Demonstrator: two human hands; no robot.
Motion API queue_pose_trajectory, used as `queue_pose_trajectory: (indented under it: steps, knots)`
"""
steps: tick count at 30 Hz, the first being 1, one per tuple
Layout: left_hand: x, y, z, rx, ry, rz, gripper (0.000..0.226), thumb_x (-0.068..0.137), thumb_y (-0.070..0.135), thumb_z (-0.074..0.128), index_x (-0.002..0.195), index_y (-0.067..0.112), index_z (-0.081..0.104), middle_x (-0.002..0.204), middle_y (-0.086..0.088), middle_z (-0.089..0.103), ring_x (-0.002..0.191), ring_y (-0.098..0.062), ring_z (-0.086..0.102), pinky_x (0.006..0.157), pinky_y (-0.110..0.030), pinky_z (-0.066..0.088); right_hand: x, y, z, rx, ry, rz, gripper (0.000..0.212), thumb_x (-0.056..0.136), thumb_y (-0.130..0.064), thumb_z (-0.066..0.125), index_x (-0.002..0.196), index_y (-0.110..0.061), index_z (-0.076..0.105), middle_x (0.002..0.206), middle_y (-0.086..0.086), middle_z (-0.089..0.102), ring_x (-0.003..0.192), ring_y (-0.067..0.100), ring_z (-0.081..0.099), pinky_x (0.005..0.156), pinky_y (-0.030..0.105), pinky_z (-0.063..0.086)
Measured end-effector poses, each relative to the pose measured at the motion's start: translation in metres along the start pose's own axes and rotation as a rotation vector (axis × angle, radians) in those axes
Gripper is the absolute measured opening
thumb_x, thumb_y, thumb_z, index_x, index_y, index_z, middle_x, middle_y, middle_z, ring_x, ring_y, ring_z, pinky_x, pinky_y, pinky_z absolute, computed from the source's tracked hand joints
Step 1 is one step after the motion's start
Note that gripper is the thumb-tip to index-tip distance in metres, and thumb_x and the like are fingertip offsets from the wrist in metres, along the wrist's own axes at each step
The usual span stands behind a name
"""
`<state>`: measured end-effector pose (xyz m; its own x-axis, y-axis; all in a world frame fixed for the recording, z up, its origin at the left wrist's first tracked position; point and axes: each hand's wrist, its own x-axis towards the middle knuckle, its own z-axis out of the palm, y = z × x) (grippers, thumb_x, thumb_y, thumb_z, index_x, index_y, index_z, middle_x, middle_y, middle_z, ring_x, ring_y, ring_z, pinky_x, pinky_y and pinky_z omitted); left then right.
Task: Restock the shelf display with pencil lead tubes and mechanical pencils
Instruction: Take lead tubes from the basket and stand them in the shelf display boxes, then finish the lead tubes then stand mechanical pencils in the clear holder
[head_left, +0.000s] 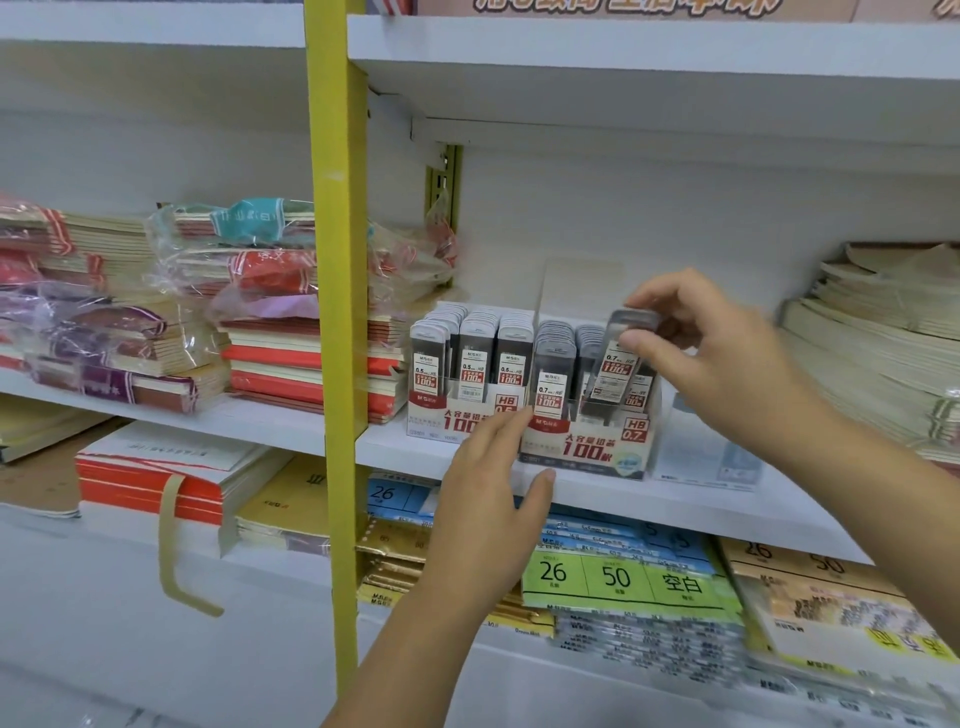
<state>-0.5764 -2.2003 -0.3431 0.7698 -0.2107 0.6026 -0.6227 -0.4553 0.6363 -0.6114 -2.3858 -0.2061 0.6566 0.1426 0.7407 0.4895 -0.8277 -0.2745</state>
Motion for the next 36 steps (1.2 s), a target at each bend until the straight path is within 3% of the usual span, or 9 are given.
queue_pose_trajectory:
  steps: [4, 8, 16, 19, 22, 25, 29, 32, 36]
  knots:
    - [0.0, 0.0, -0.001, -0.013, -0.008, -0.011, 0.06, 0.099, 0.034, 0.058, 0.153, 0.038, 0.032, 0.153, 0.023, 0.034, 0.127, 0.016, 0.022, 0.113, -0.018, 0.023, 0.012, 0.004, 0.004, 0.076, -0.012, 0.128, 0.022, 0.083, -0.025, 0.073, 0.09, -0.04, 0.058, 0.089, -0.012, 0.066, 0.082, 0.011, 0.064, 0.075, 0.033, 0.057]
    - [0.0, -0.001, -0.001, -0.027, -0.009, -0.007, 0.06, 0.099, 0.035, 0.058, 0.153, 0.039, 0.031, 0.152, 0.025, 0.033, 0.127, 0.018, 0.021, 0.111, -0.016, 0.022, 0.01, 0.011, 0.017, -0.04, -0.118, 0.153, 0.021, 0.082, -0.026, 0.073, 0.087, -0.04, 0.059, 0.092, -0.012, 0.058, 0.08, 0.004, 0.057, 0.074, 0.028, 0.053]
    - [-0.002, -0.001, -0.003, -0.085, -0.042, -0.005, 0.062, 0.098, 0.031, 0.06, 0.152, 0.041, 0.032, 0.139, 0.036, 0.029, 0.127, 0.02, 0.022, 0.107, -0.01, 0.02, -0.016, 0.013, 0.03, -0.629, 0.041, -0.026, 0.038, 0.088, -0.029, 0.065, 0.124, -0.02, 0.065, 0.111, 0.008, 0.056, 0.1, 0.026, 0.046, 0.078, 0.033, 0.034]
    - [-0.011, -0.002, -0.006, -0.126, 0.013, -0.013, 0.053, 0.096, 0.025, 0.063, 0.144, 0.04, 0.045, 0.141, 0.031, 0.038, 0.131, 0.014, 0.03, 0.108, -0.01, 0.022, -0.045, 0.011, 0.03, -0.427, 0.114, -0.04, 0.041, 0.091, -0.021, 0.06, 0.132, -0.015, 0.058, 0.114, 0.005, 0.054, 0.101, 0.018, 0.046, 0.083, 0.024, 0.032]
    - [-0.033, -0.009, -0.007, -0.149, 0.016, -0.023, 0.044, 0.092, 0.015, 0.065, 0.123, 0.045, 0.057, 0.122, 0.032, 0.051, 0.119, 0.009, 0.047, 0.097, -0.006, 0.036, -0.099, 0.012, 0.033, -0.054, 0.17, 0.069, 0.029, 0.097, -0.026, 0.052, 0.125, -0.031, 0.055, 0.101, -0.017, 0.051, 0.086, 0.005, 0.052, 0.073, 0.01, 0.038]
    - [-0.073, -0.027, -0.001, -0.112, -0.284, -0.089, 0.039, 0.092, 0.016, 0.065, 0.116, 0.045, 0.058, 0.115, 0.028, 0.052, 0.108, 0.008, 0.052, 0.084, -0.006, 0.039, -0.167, 0.019, 0.053, 0.176, 0.153, 0.317, 0.023, 0.096, -0.022, 0.056, 0.112, -0.039, 0.058, 0.086, -0.013, 0.059, 0.075, 0.008, 0.056, 0.06, 0.014, 0.041]
    - [-0.142, -0.07, 0.02, 0.115, -0.895, -0.268, 0.038, 0.096, 0.033, 0.063, 0.133, 0.033, 0.054, 0.131, 0.014, 0.045, 0.118, -0.005, 0.051, 0.097, -0.024, 0.044, -0.273, 0.049, 0.088, 0.16, -0.175, 0.721, 0.018, 0.099, -0.026, 0.052, 0.115, -0.034, 0.058, 0.086, -0.015, 0.06, 0.072, 0.004, 0.057, 0.06, 0.023, 0.045]
    - [-0.193, -0.101, 0.04, 0.176, -1.016, -0.371, 0.039, 0.093, 0.023, 0.067, 0.13, 0.023, 0.059, 0.13, 0.005, 0.054, 0.117, -0.015, 0.055, 0.098, -0.029, 0.046, -0.352, 0.069, 0.122, 0.086, -0.41, 0.895, 0.022, 0.099, -0.023, 0.051, 0.119, -0.021, 0.061, 0.1, -0.009, 0.062, 0.076, 0.009, 0.058, 0.067, 0.027, 0.042]
    - [-0.252, -0.135, 0.075, 0.139, -1.06, -0.522, 0.025, 0.09, 0.011, 0.066, 0.115, 0.013, 0.066, 0.109, 0.003, 0.063, 0.105, -0.018, 0.062, 0.083, -0.014, 0.041, -0.438, 0.078, 0.17, 0.096, -0.747, 1.022, 0.023, 0.097, -0.02, 0.054, 0.118, -0.013, 0.062, 0.111, 0.007, 0.067, 0.099, 0.024, 0.063, 0.081, 0.032, 0.048]
